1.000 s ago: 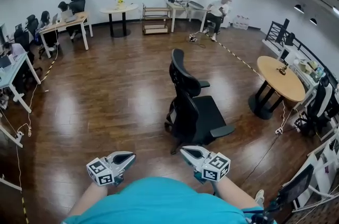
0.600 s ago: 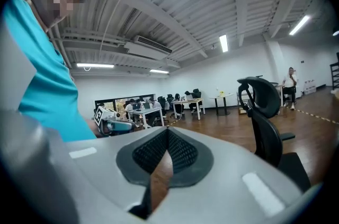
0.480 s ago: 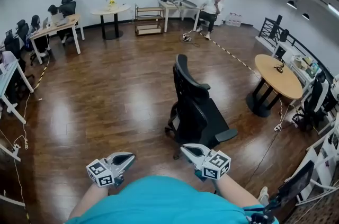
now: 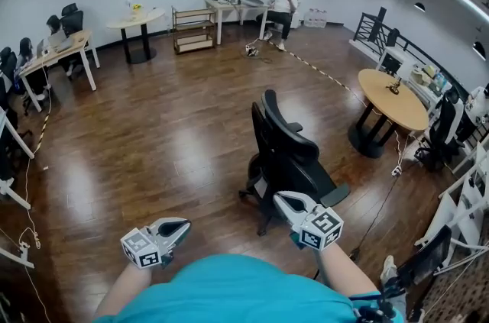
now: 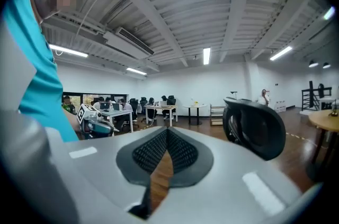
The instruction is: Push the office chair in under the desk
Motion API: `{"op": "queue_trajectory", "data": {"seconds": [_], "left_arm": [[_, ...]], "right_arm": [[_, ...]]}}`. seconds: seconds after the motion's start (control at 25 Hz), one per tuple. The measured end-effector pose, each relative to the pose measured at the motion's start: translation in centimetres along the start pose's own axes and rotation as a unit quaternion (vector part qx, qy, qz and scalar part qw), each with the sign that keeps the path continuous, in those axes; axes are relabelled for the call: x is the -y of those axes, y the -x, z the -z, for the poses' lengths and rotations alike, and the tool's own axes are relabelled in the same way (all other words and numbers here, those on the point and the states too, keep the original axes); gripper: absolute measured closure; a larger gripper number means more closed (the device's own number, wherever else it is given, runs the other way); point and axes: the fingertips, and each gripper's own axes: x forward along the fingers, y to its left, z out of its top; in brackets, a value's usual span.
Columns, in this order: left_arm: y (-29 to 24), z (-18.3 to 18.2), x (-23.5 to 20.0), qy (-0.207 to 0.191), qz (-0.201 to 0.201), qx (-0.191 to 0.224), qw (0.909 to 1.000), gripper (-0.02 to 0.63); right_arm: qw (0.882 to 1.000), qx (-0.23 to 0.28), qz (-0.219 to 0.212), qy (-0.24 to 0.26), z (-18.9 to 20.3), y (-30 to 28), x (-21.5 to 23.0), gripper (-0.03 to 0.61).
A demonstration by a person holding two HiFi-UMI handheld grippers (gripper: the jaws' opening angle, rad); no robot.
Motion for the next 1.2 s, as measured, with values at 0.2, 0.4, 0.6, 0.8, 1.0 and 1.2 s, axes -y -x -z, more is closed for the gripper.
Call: {"op": "queue_trajectory", "data": {"seconds": [0.2, 0.4, 0.6, 0.8, 1.0, 1.2], "left_arm": [[-3.0, -0.2, -5.6, -0.011, 0.011, 0.001, 0.9999, 0.586], [-10.8, -0.6, -10.1, -0.026, 0.009, 0.000, 0.9996, 0.586], [-19.6, -2.0, -13.6, -0.066, 0.013, -0.008, 0.9977, 0.586], [-27.2, -4.3, -17.5, -0.171, 0.032, -0.035, 0.9841, 0.530], [-33.5, -3.2, -23.2, -0.355, 0.079, -0.106, 0.9254, 0.416], [-35.1, -2.5, -29.5, -0.478, 0.161, -0.144, 0.8512, 0.369]], "right_arm": [[0.999, 0.002, 0.037, 0.028, -1.3, -2.6, 5.3, 0.547], [0.995, 0.020, 0.055, 0.083, -4.2, -2.9, 12.4, 0.443], [0.991, -0.031, 0.025, 0.131, -2.7, -3.5, 17.9, 0.368], [0.983, -0.081, 0.003, 0.165, 0.4, -5.3, 20.5, 0.346], [0.985, -0.081, -0.016, 0.152, 0.8, -8.3, 20.8, 0.419], [0.986, -0.112, 0.029, 0.117, 0.6, -15.3, 20.6, 0.296]]}}
